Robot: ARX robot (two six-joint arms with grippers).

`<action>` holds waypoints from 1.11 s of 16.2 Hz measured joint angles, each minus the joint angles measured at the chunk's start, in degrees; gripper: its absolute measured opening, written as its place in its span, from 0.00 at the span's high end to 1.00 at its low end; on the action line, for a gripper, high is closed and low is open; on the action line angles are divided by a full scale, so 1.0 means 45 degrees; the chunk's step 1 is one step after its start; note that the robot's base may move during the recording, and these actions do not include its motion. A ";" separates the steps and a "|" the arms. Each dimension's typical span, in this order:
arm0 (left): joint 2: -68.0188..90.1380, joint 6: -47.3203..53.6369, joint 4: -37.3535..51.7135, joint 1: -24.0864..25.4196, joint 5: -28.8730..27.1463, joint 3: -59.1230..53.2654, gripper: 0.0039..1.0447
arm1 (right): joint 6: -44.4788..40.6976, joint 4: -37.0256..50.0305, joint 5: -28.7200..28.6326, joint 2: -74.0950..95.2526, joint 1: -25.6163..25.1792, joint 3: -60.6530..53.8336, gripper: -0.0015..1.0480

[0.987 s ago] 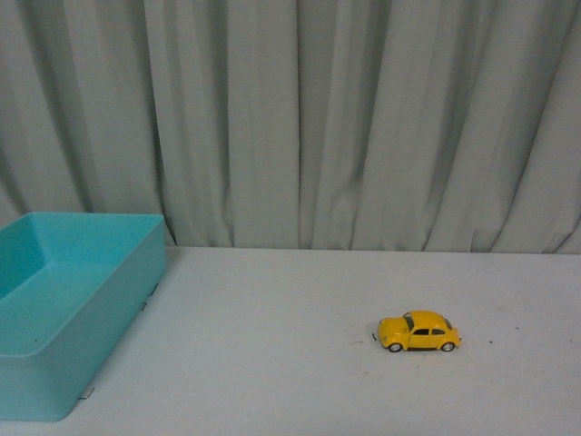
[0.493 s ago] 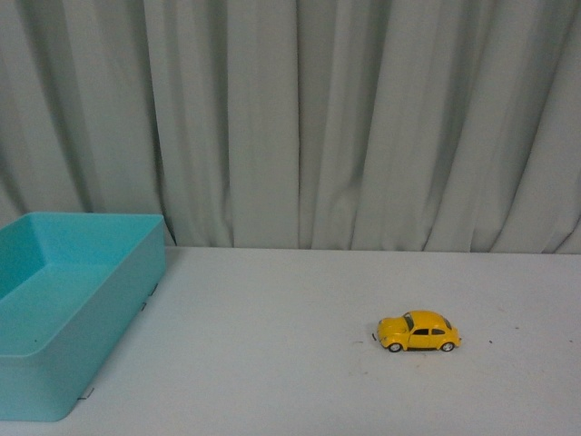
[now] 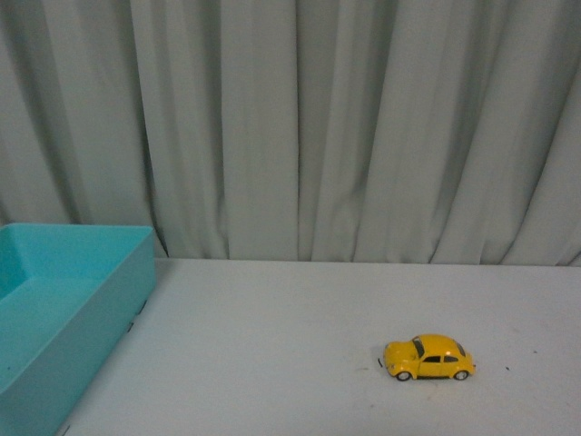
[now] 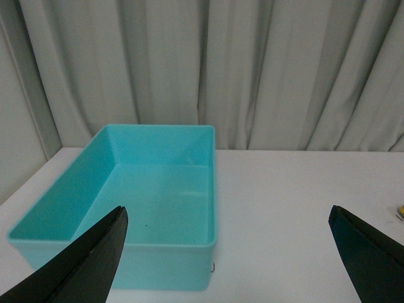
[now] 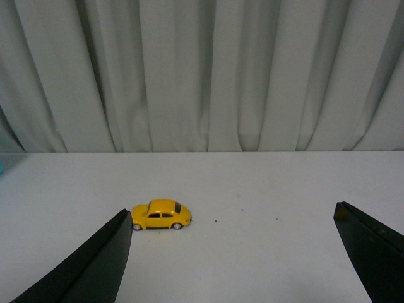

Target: Wind up and store yellow beetle toy

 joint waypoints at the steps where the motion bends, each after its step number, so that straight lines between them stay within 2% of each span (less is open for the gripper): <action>1: 0.0000 0.0000 0.0019 0.0000 0.0005 0.0000 0.06 | 0.0000 0.0015 0.0000 0.0000 0.0000 0.0000 0.06; 18: 0.0005 0.0000 -0.0005 0.0000 0.0000 0.0000 0.06 | 0.0000 -0.0005 0.0000 0.0005 0.0000 0.0000 0.06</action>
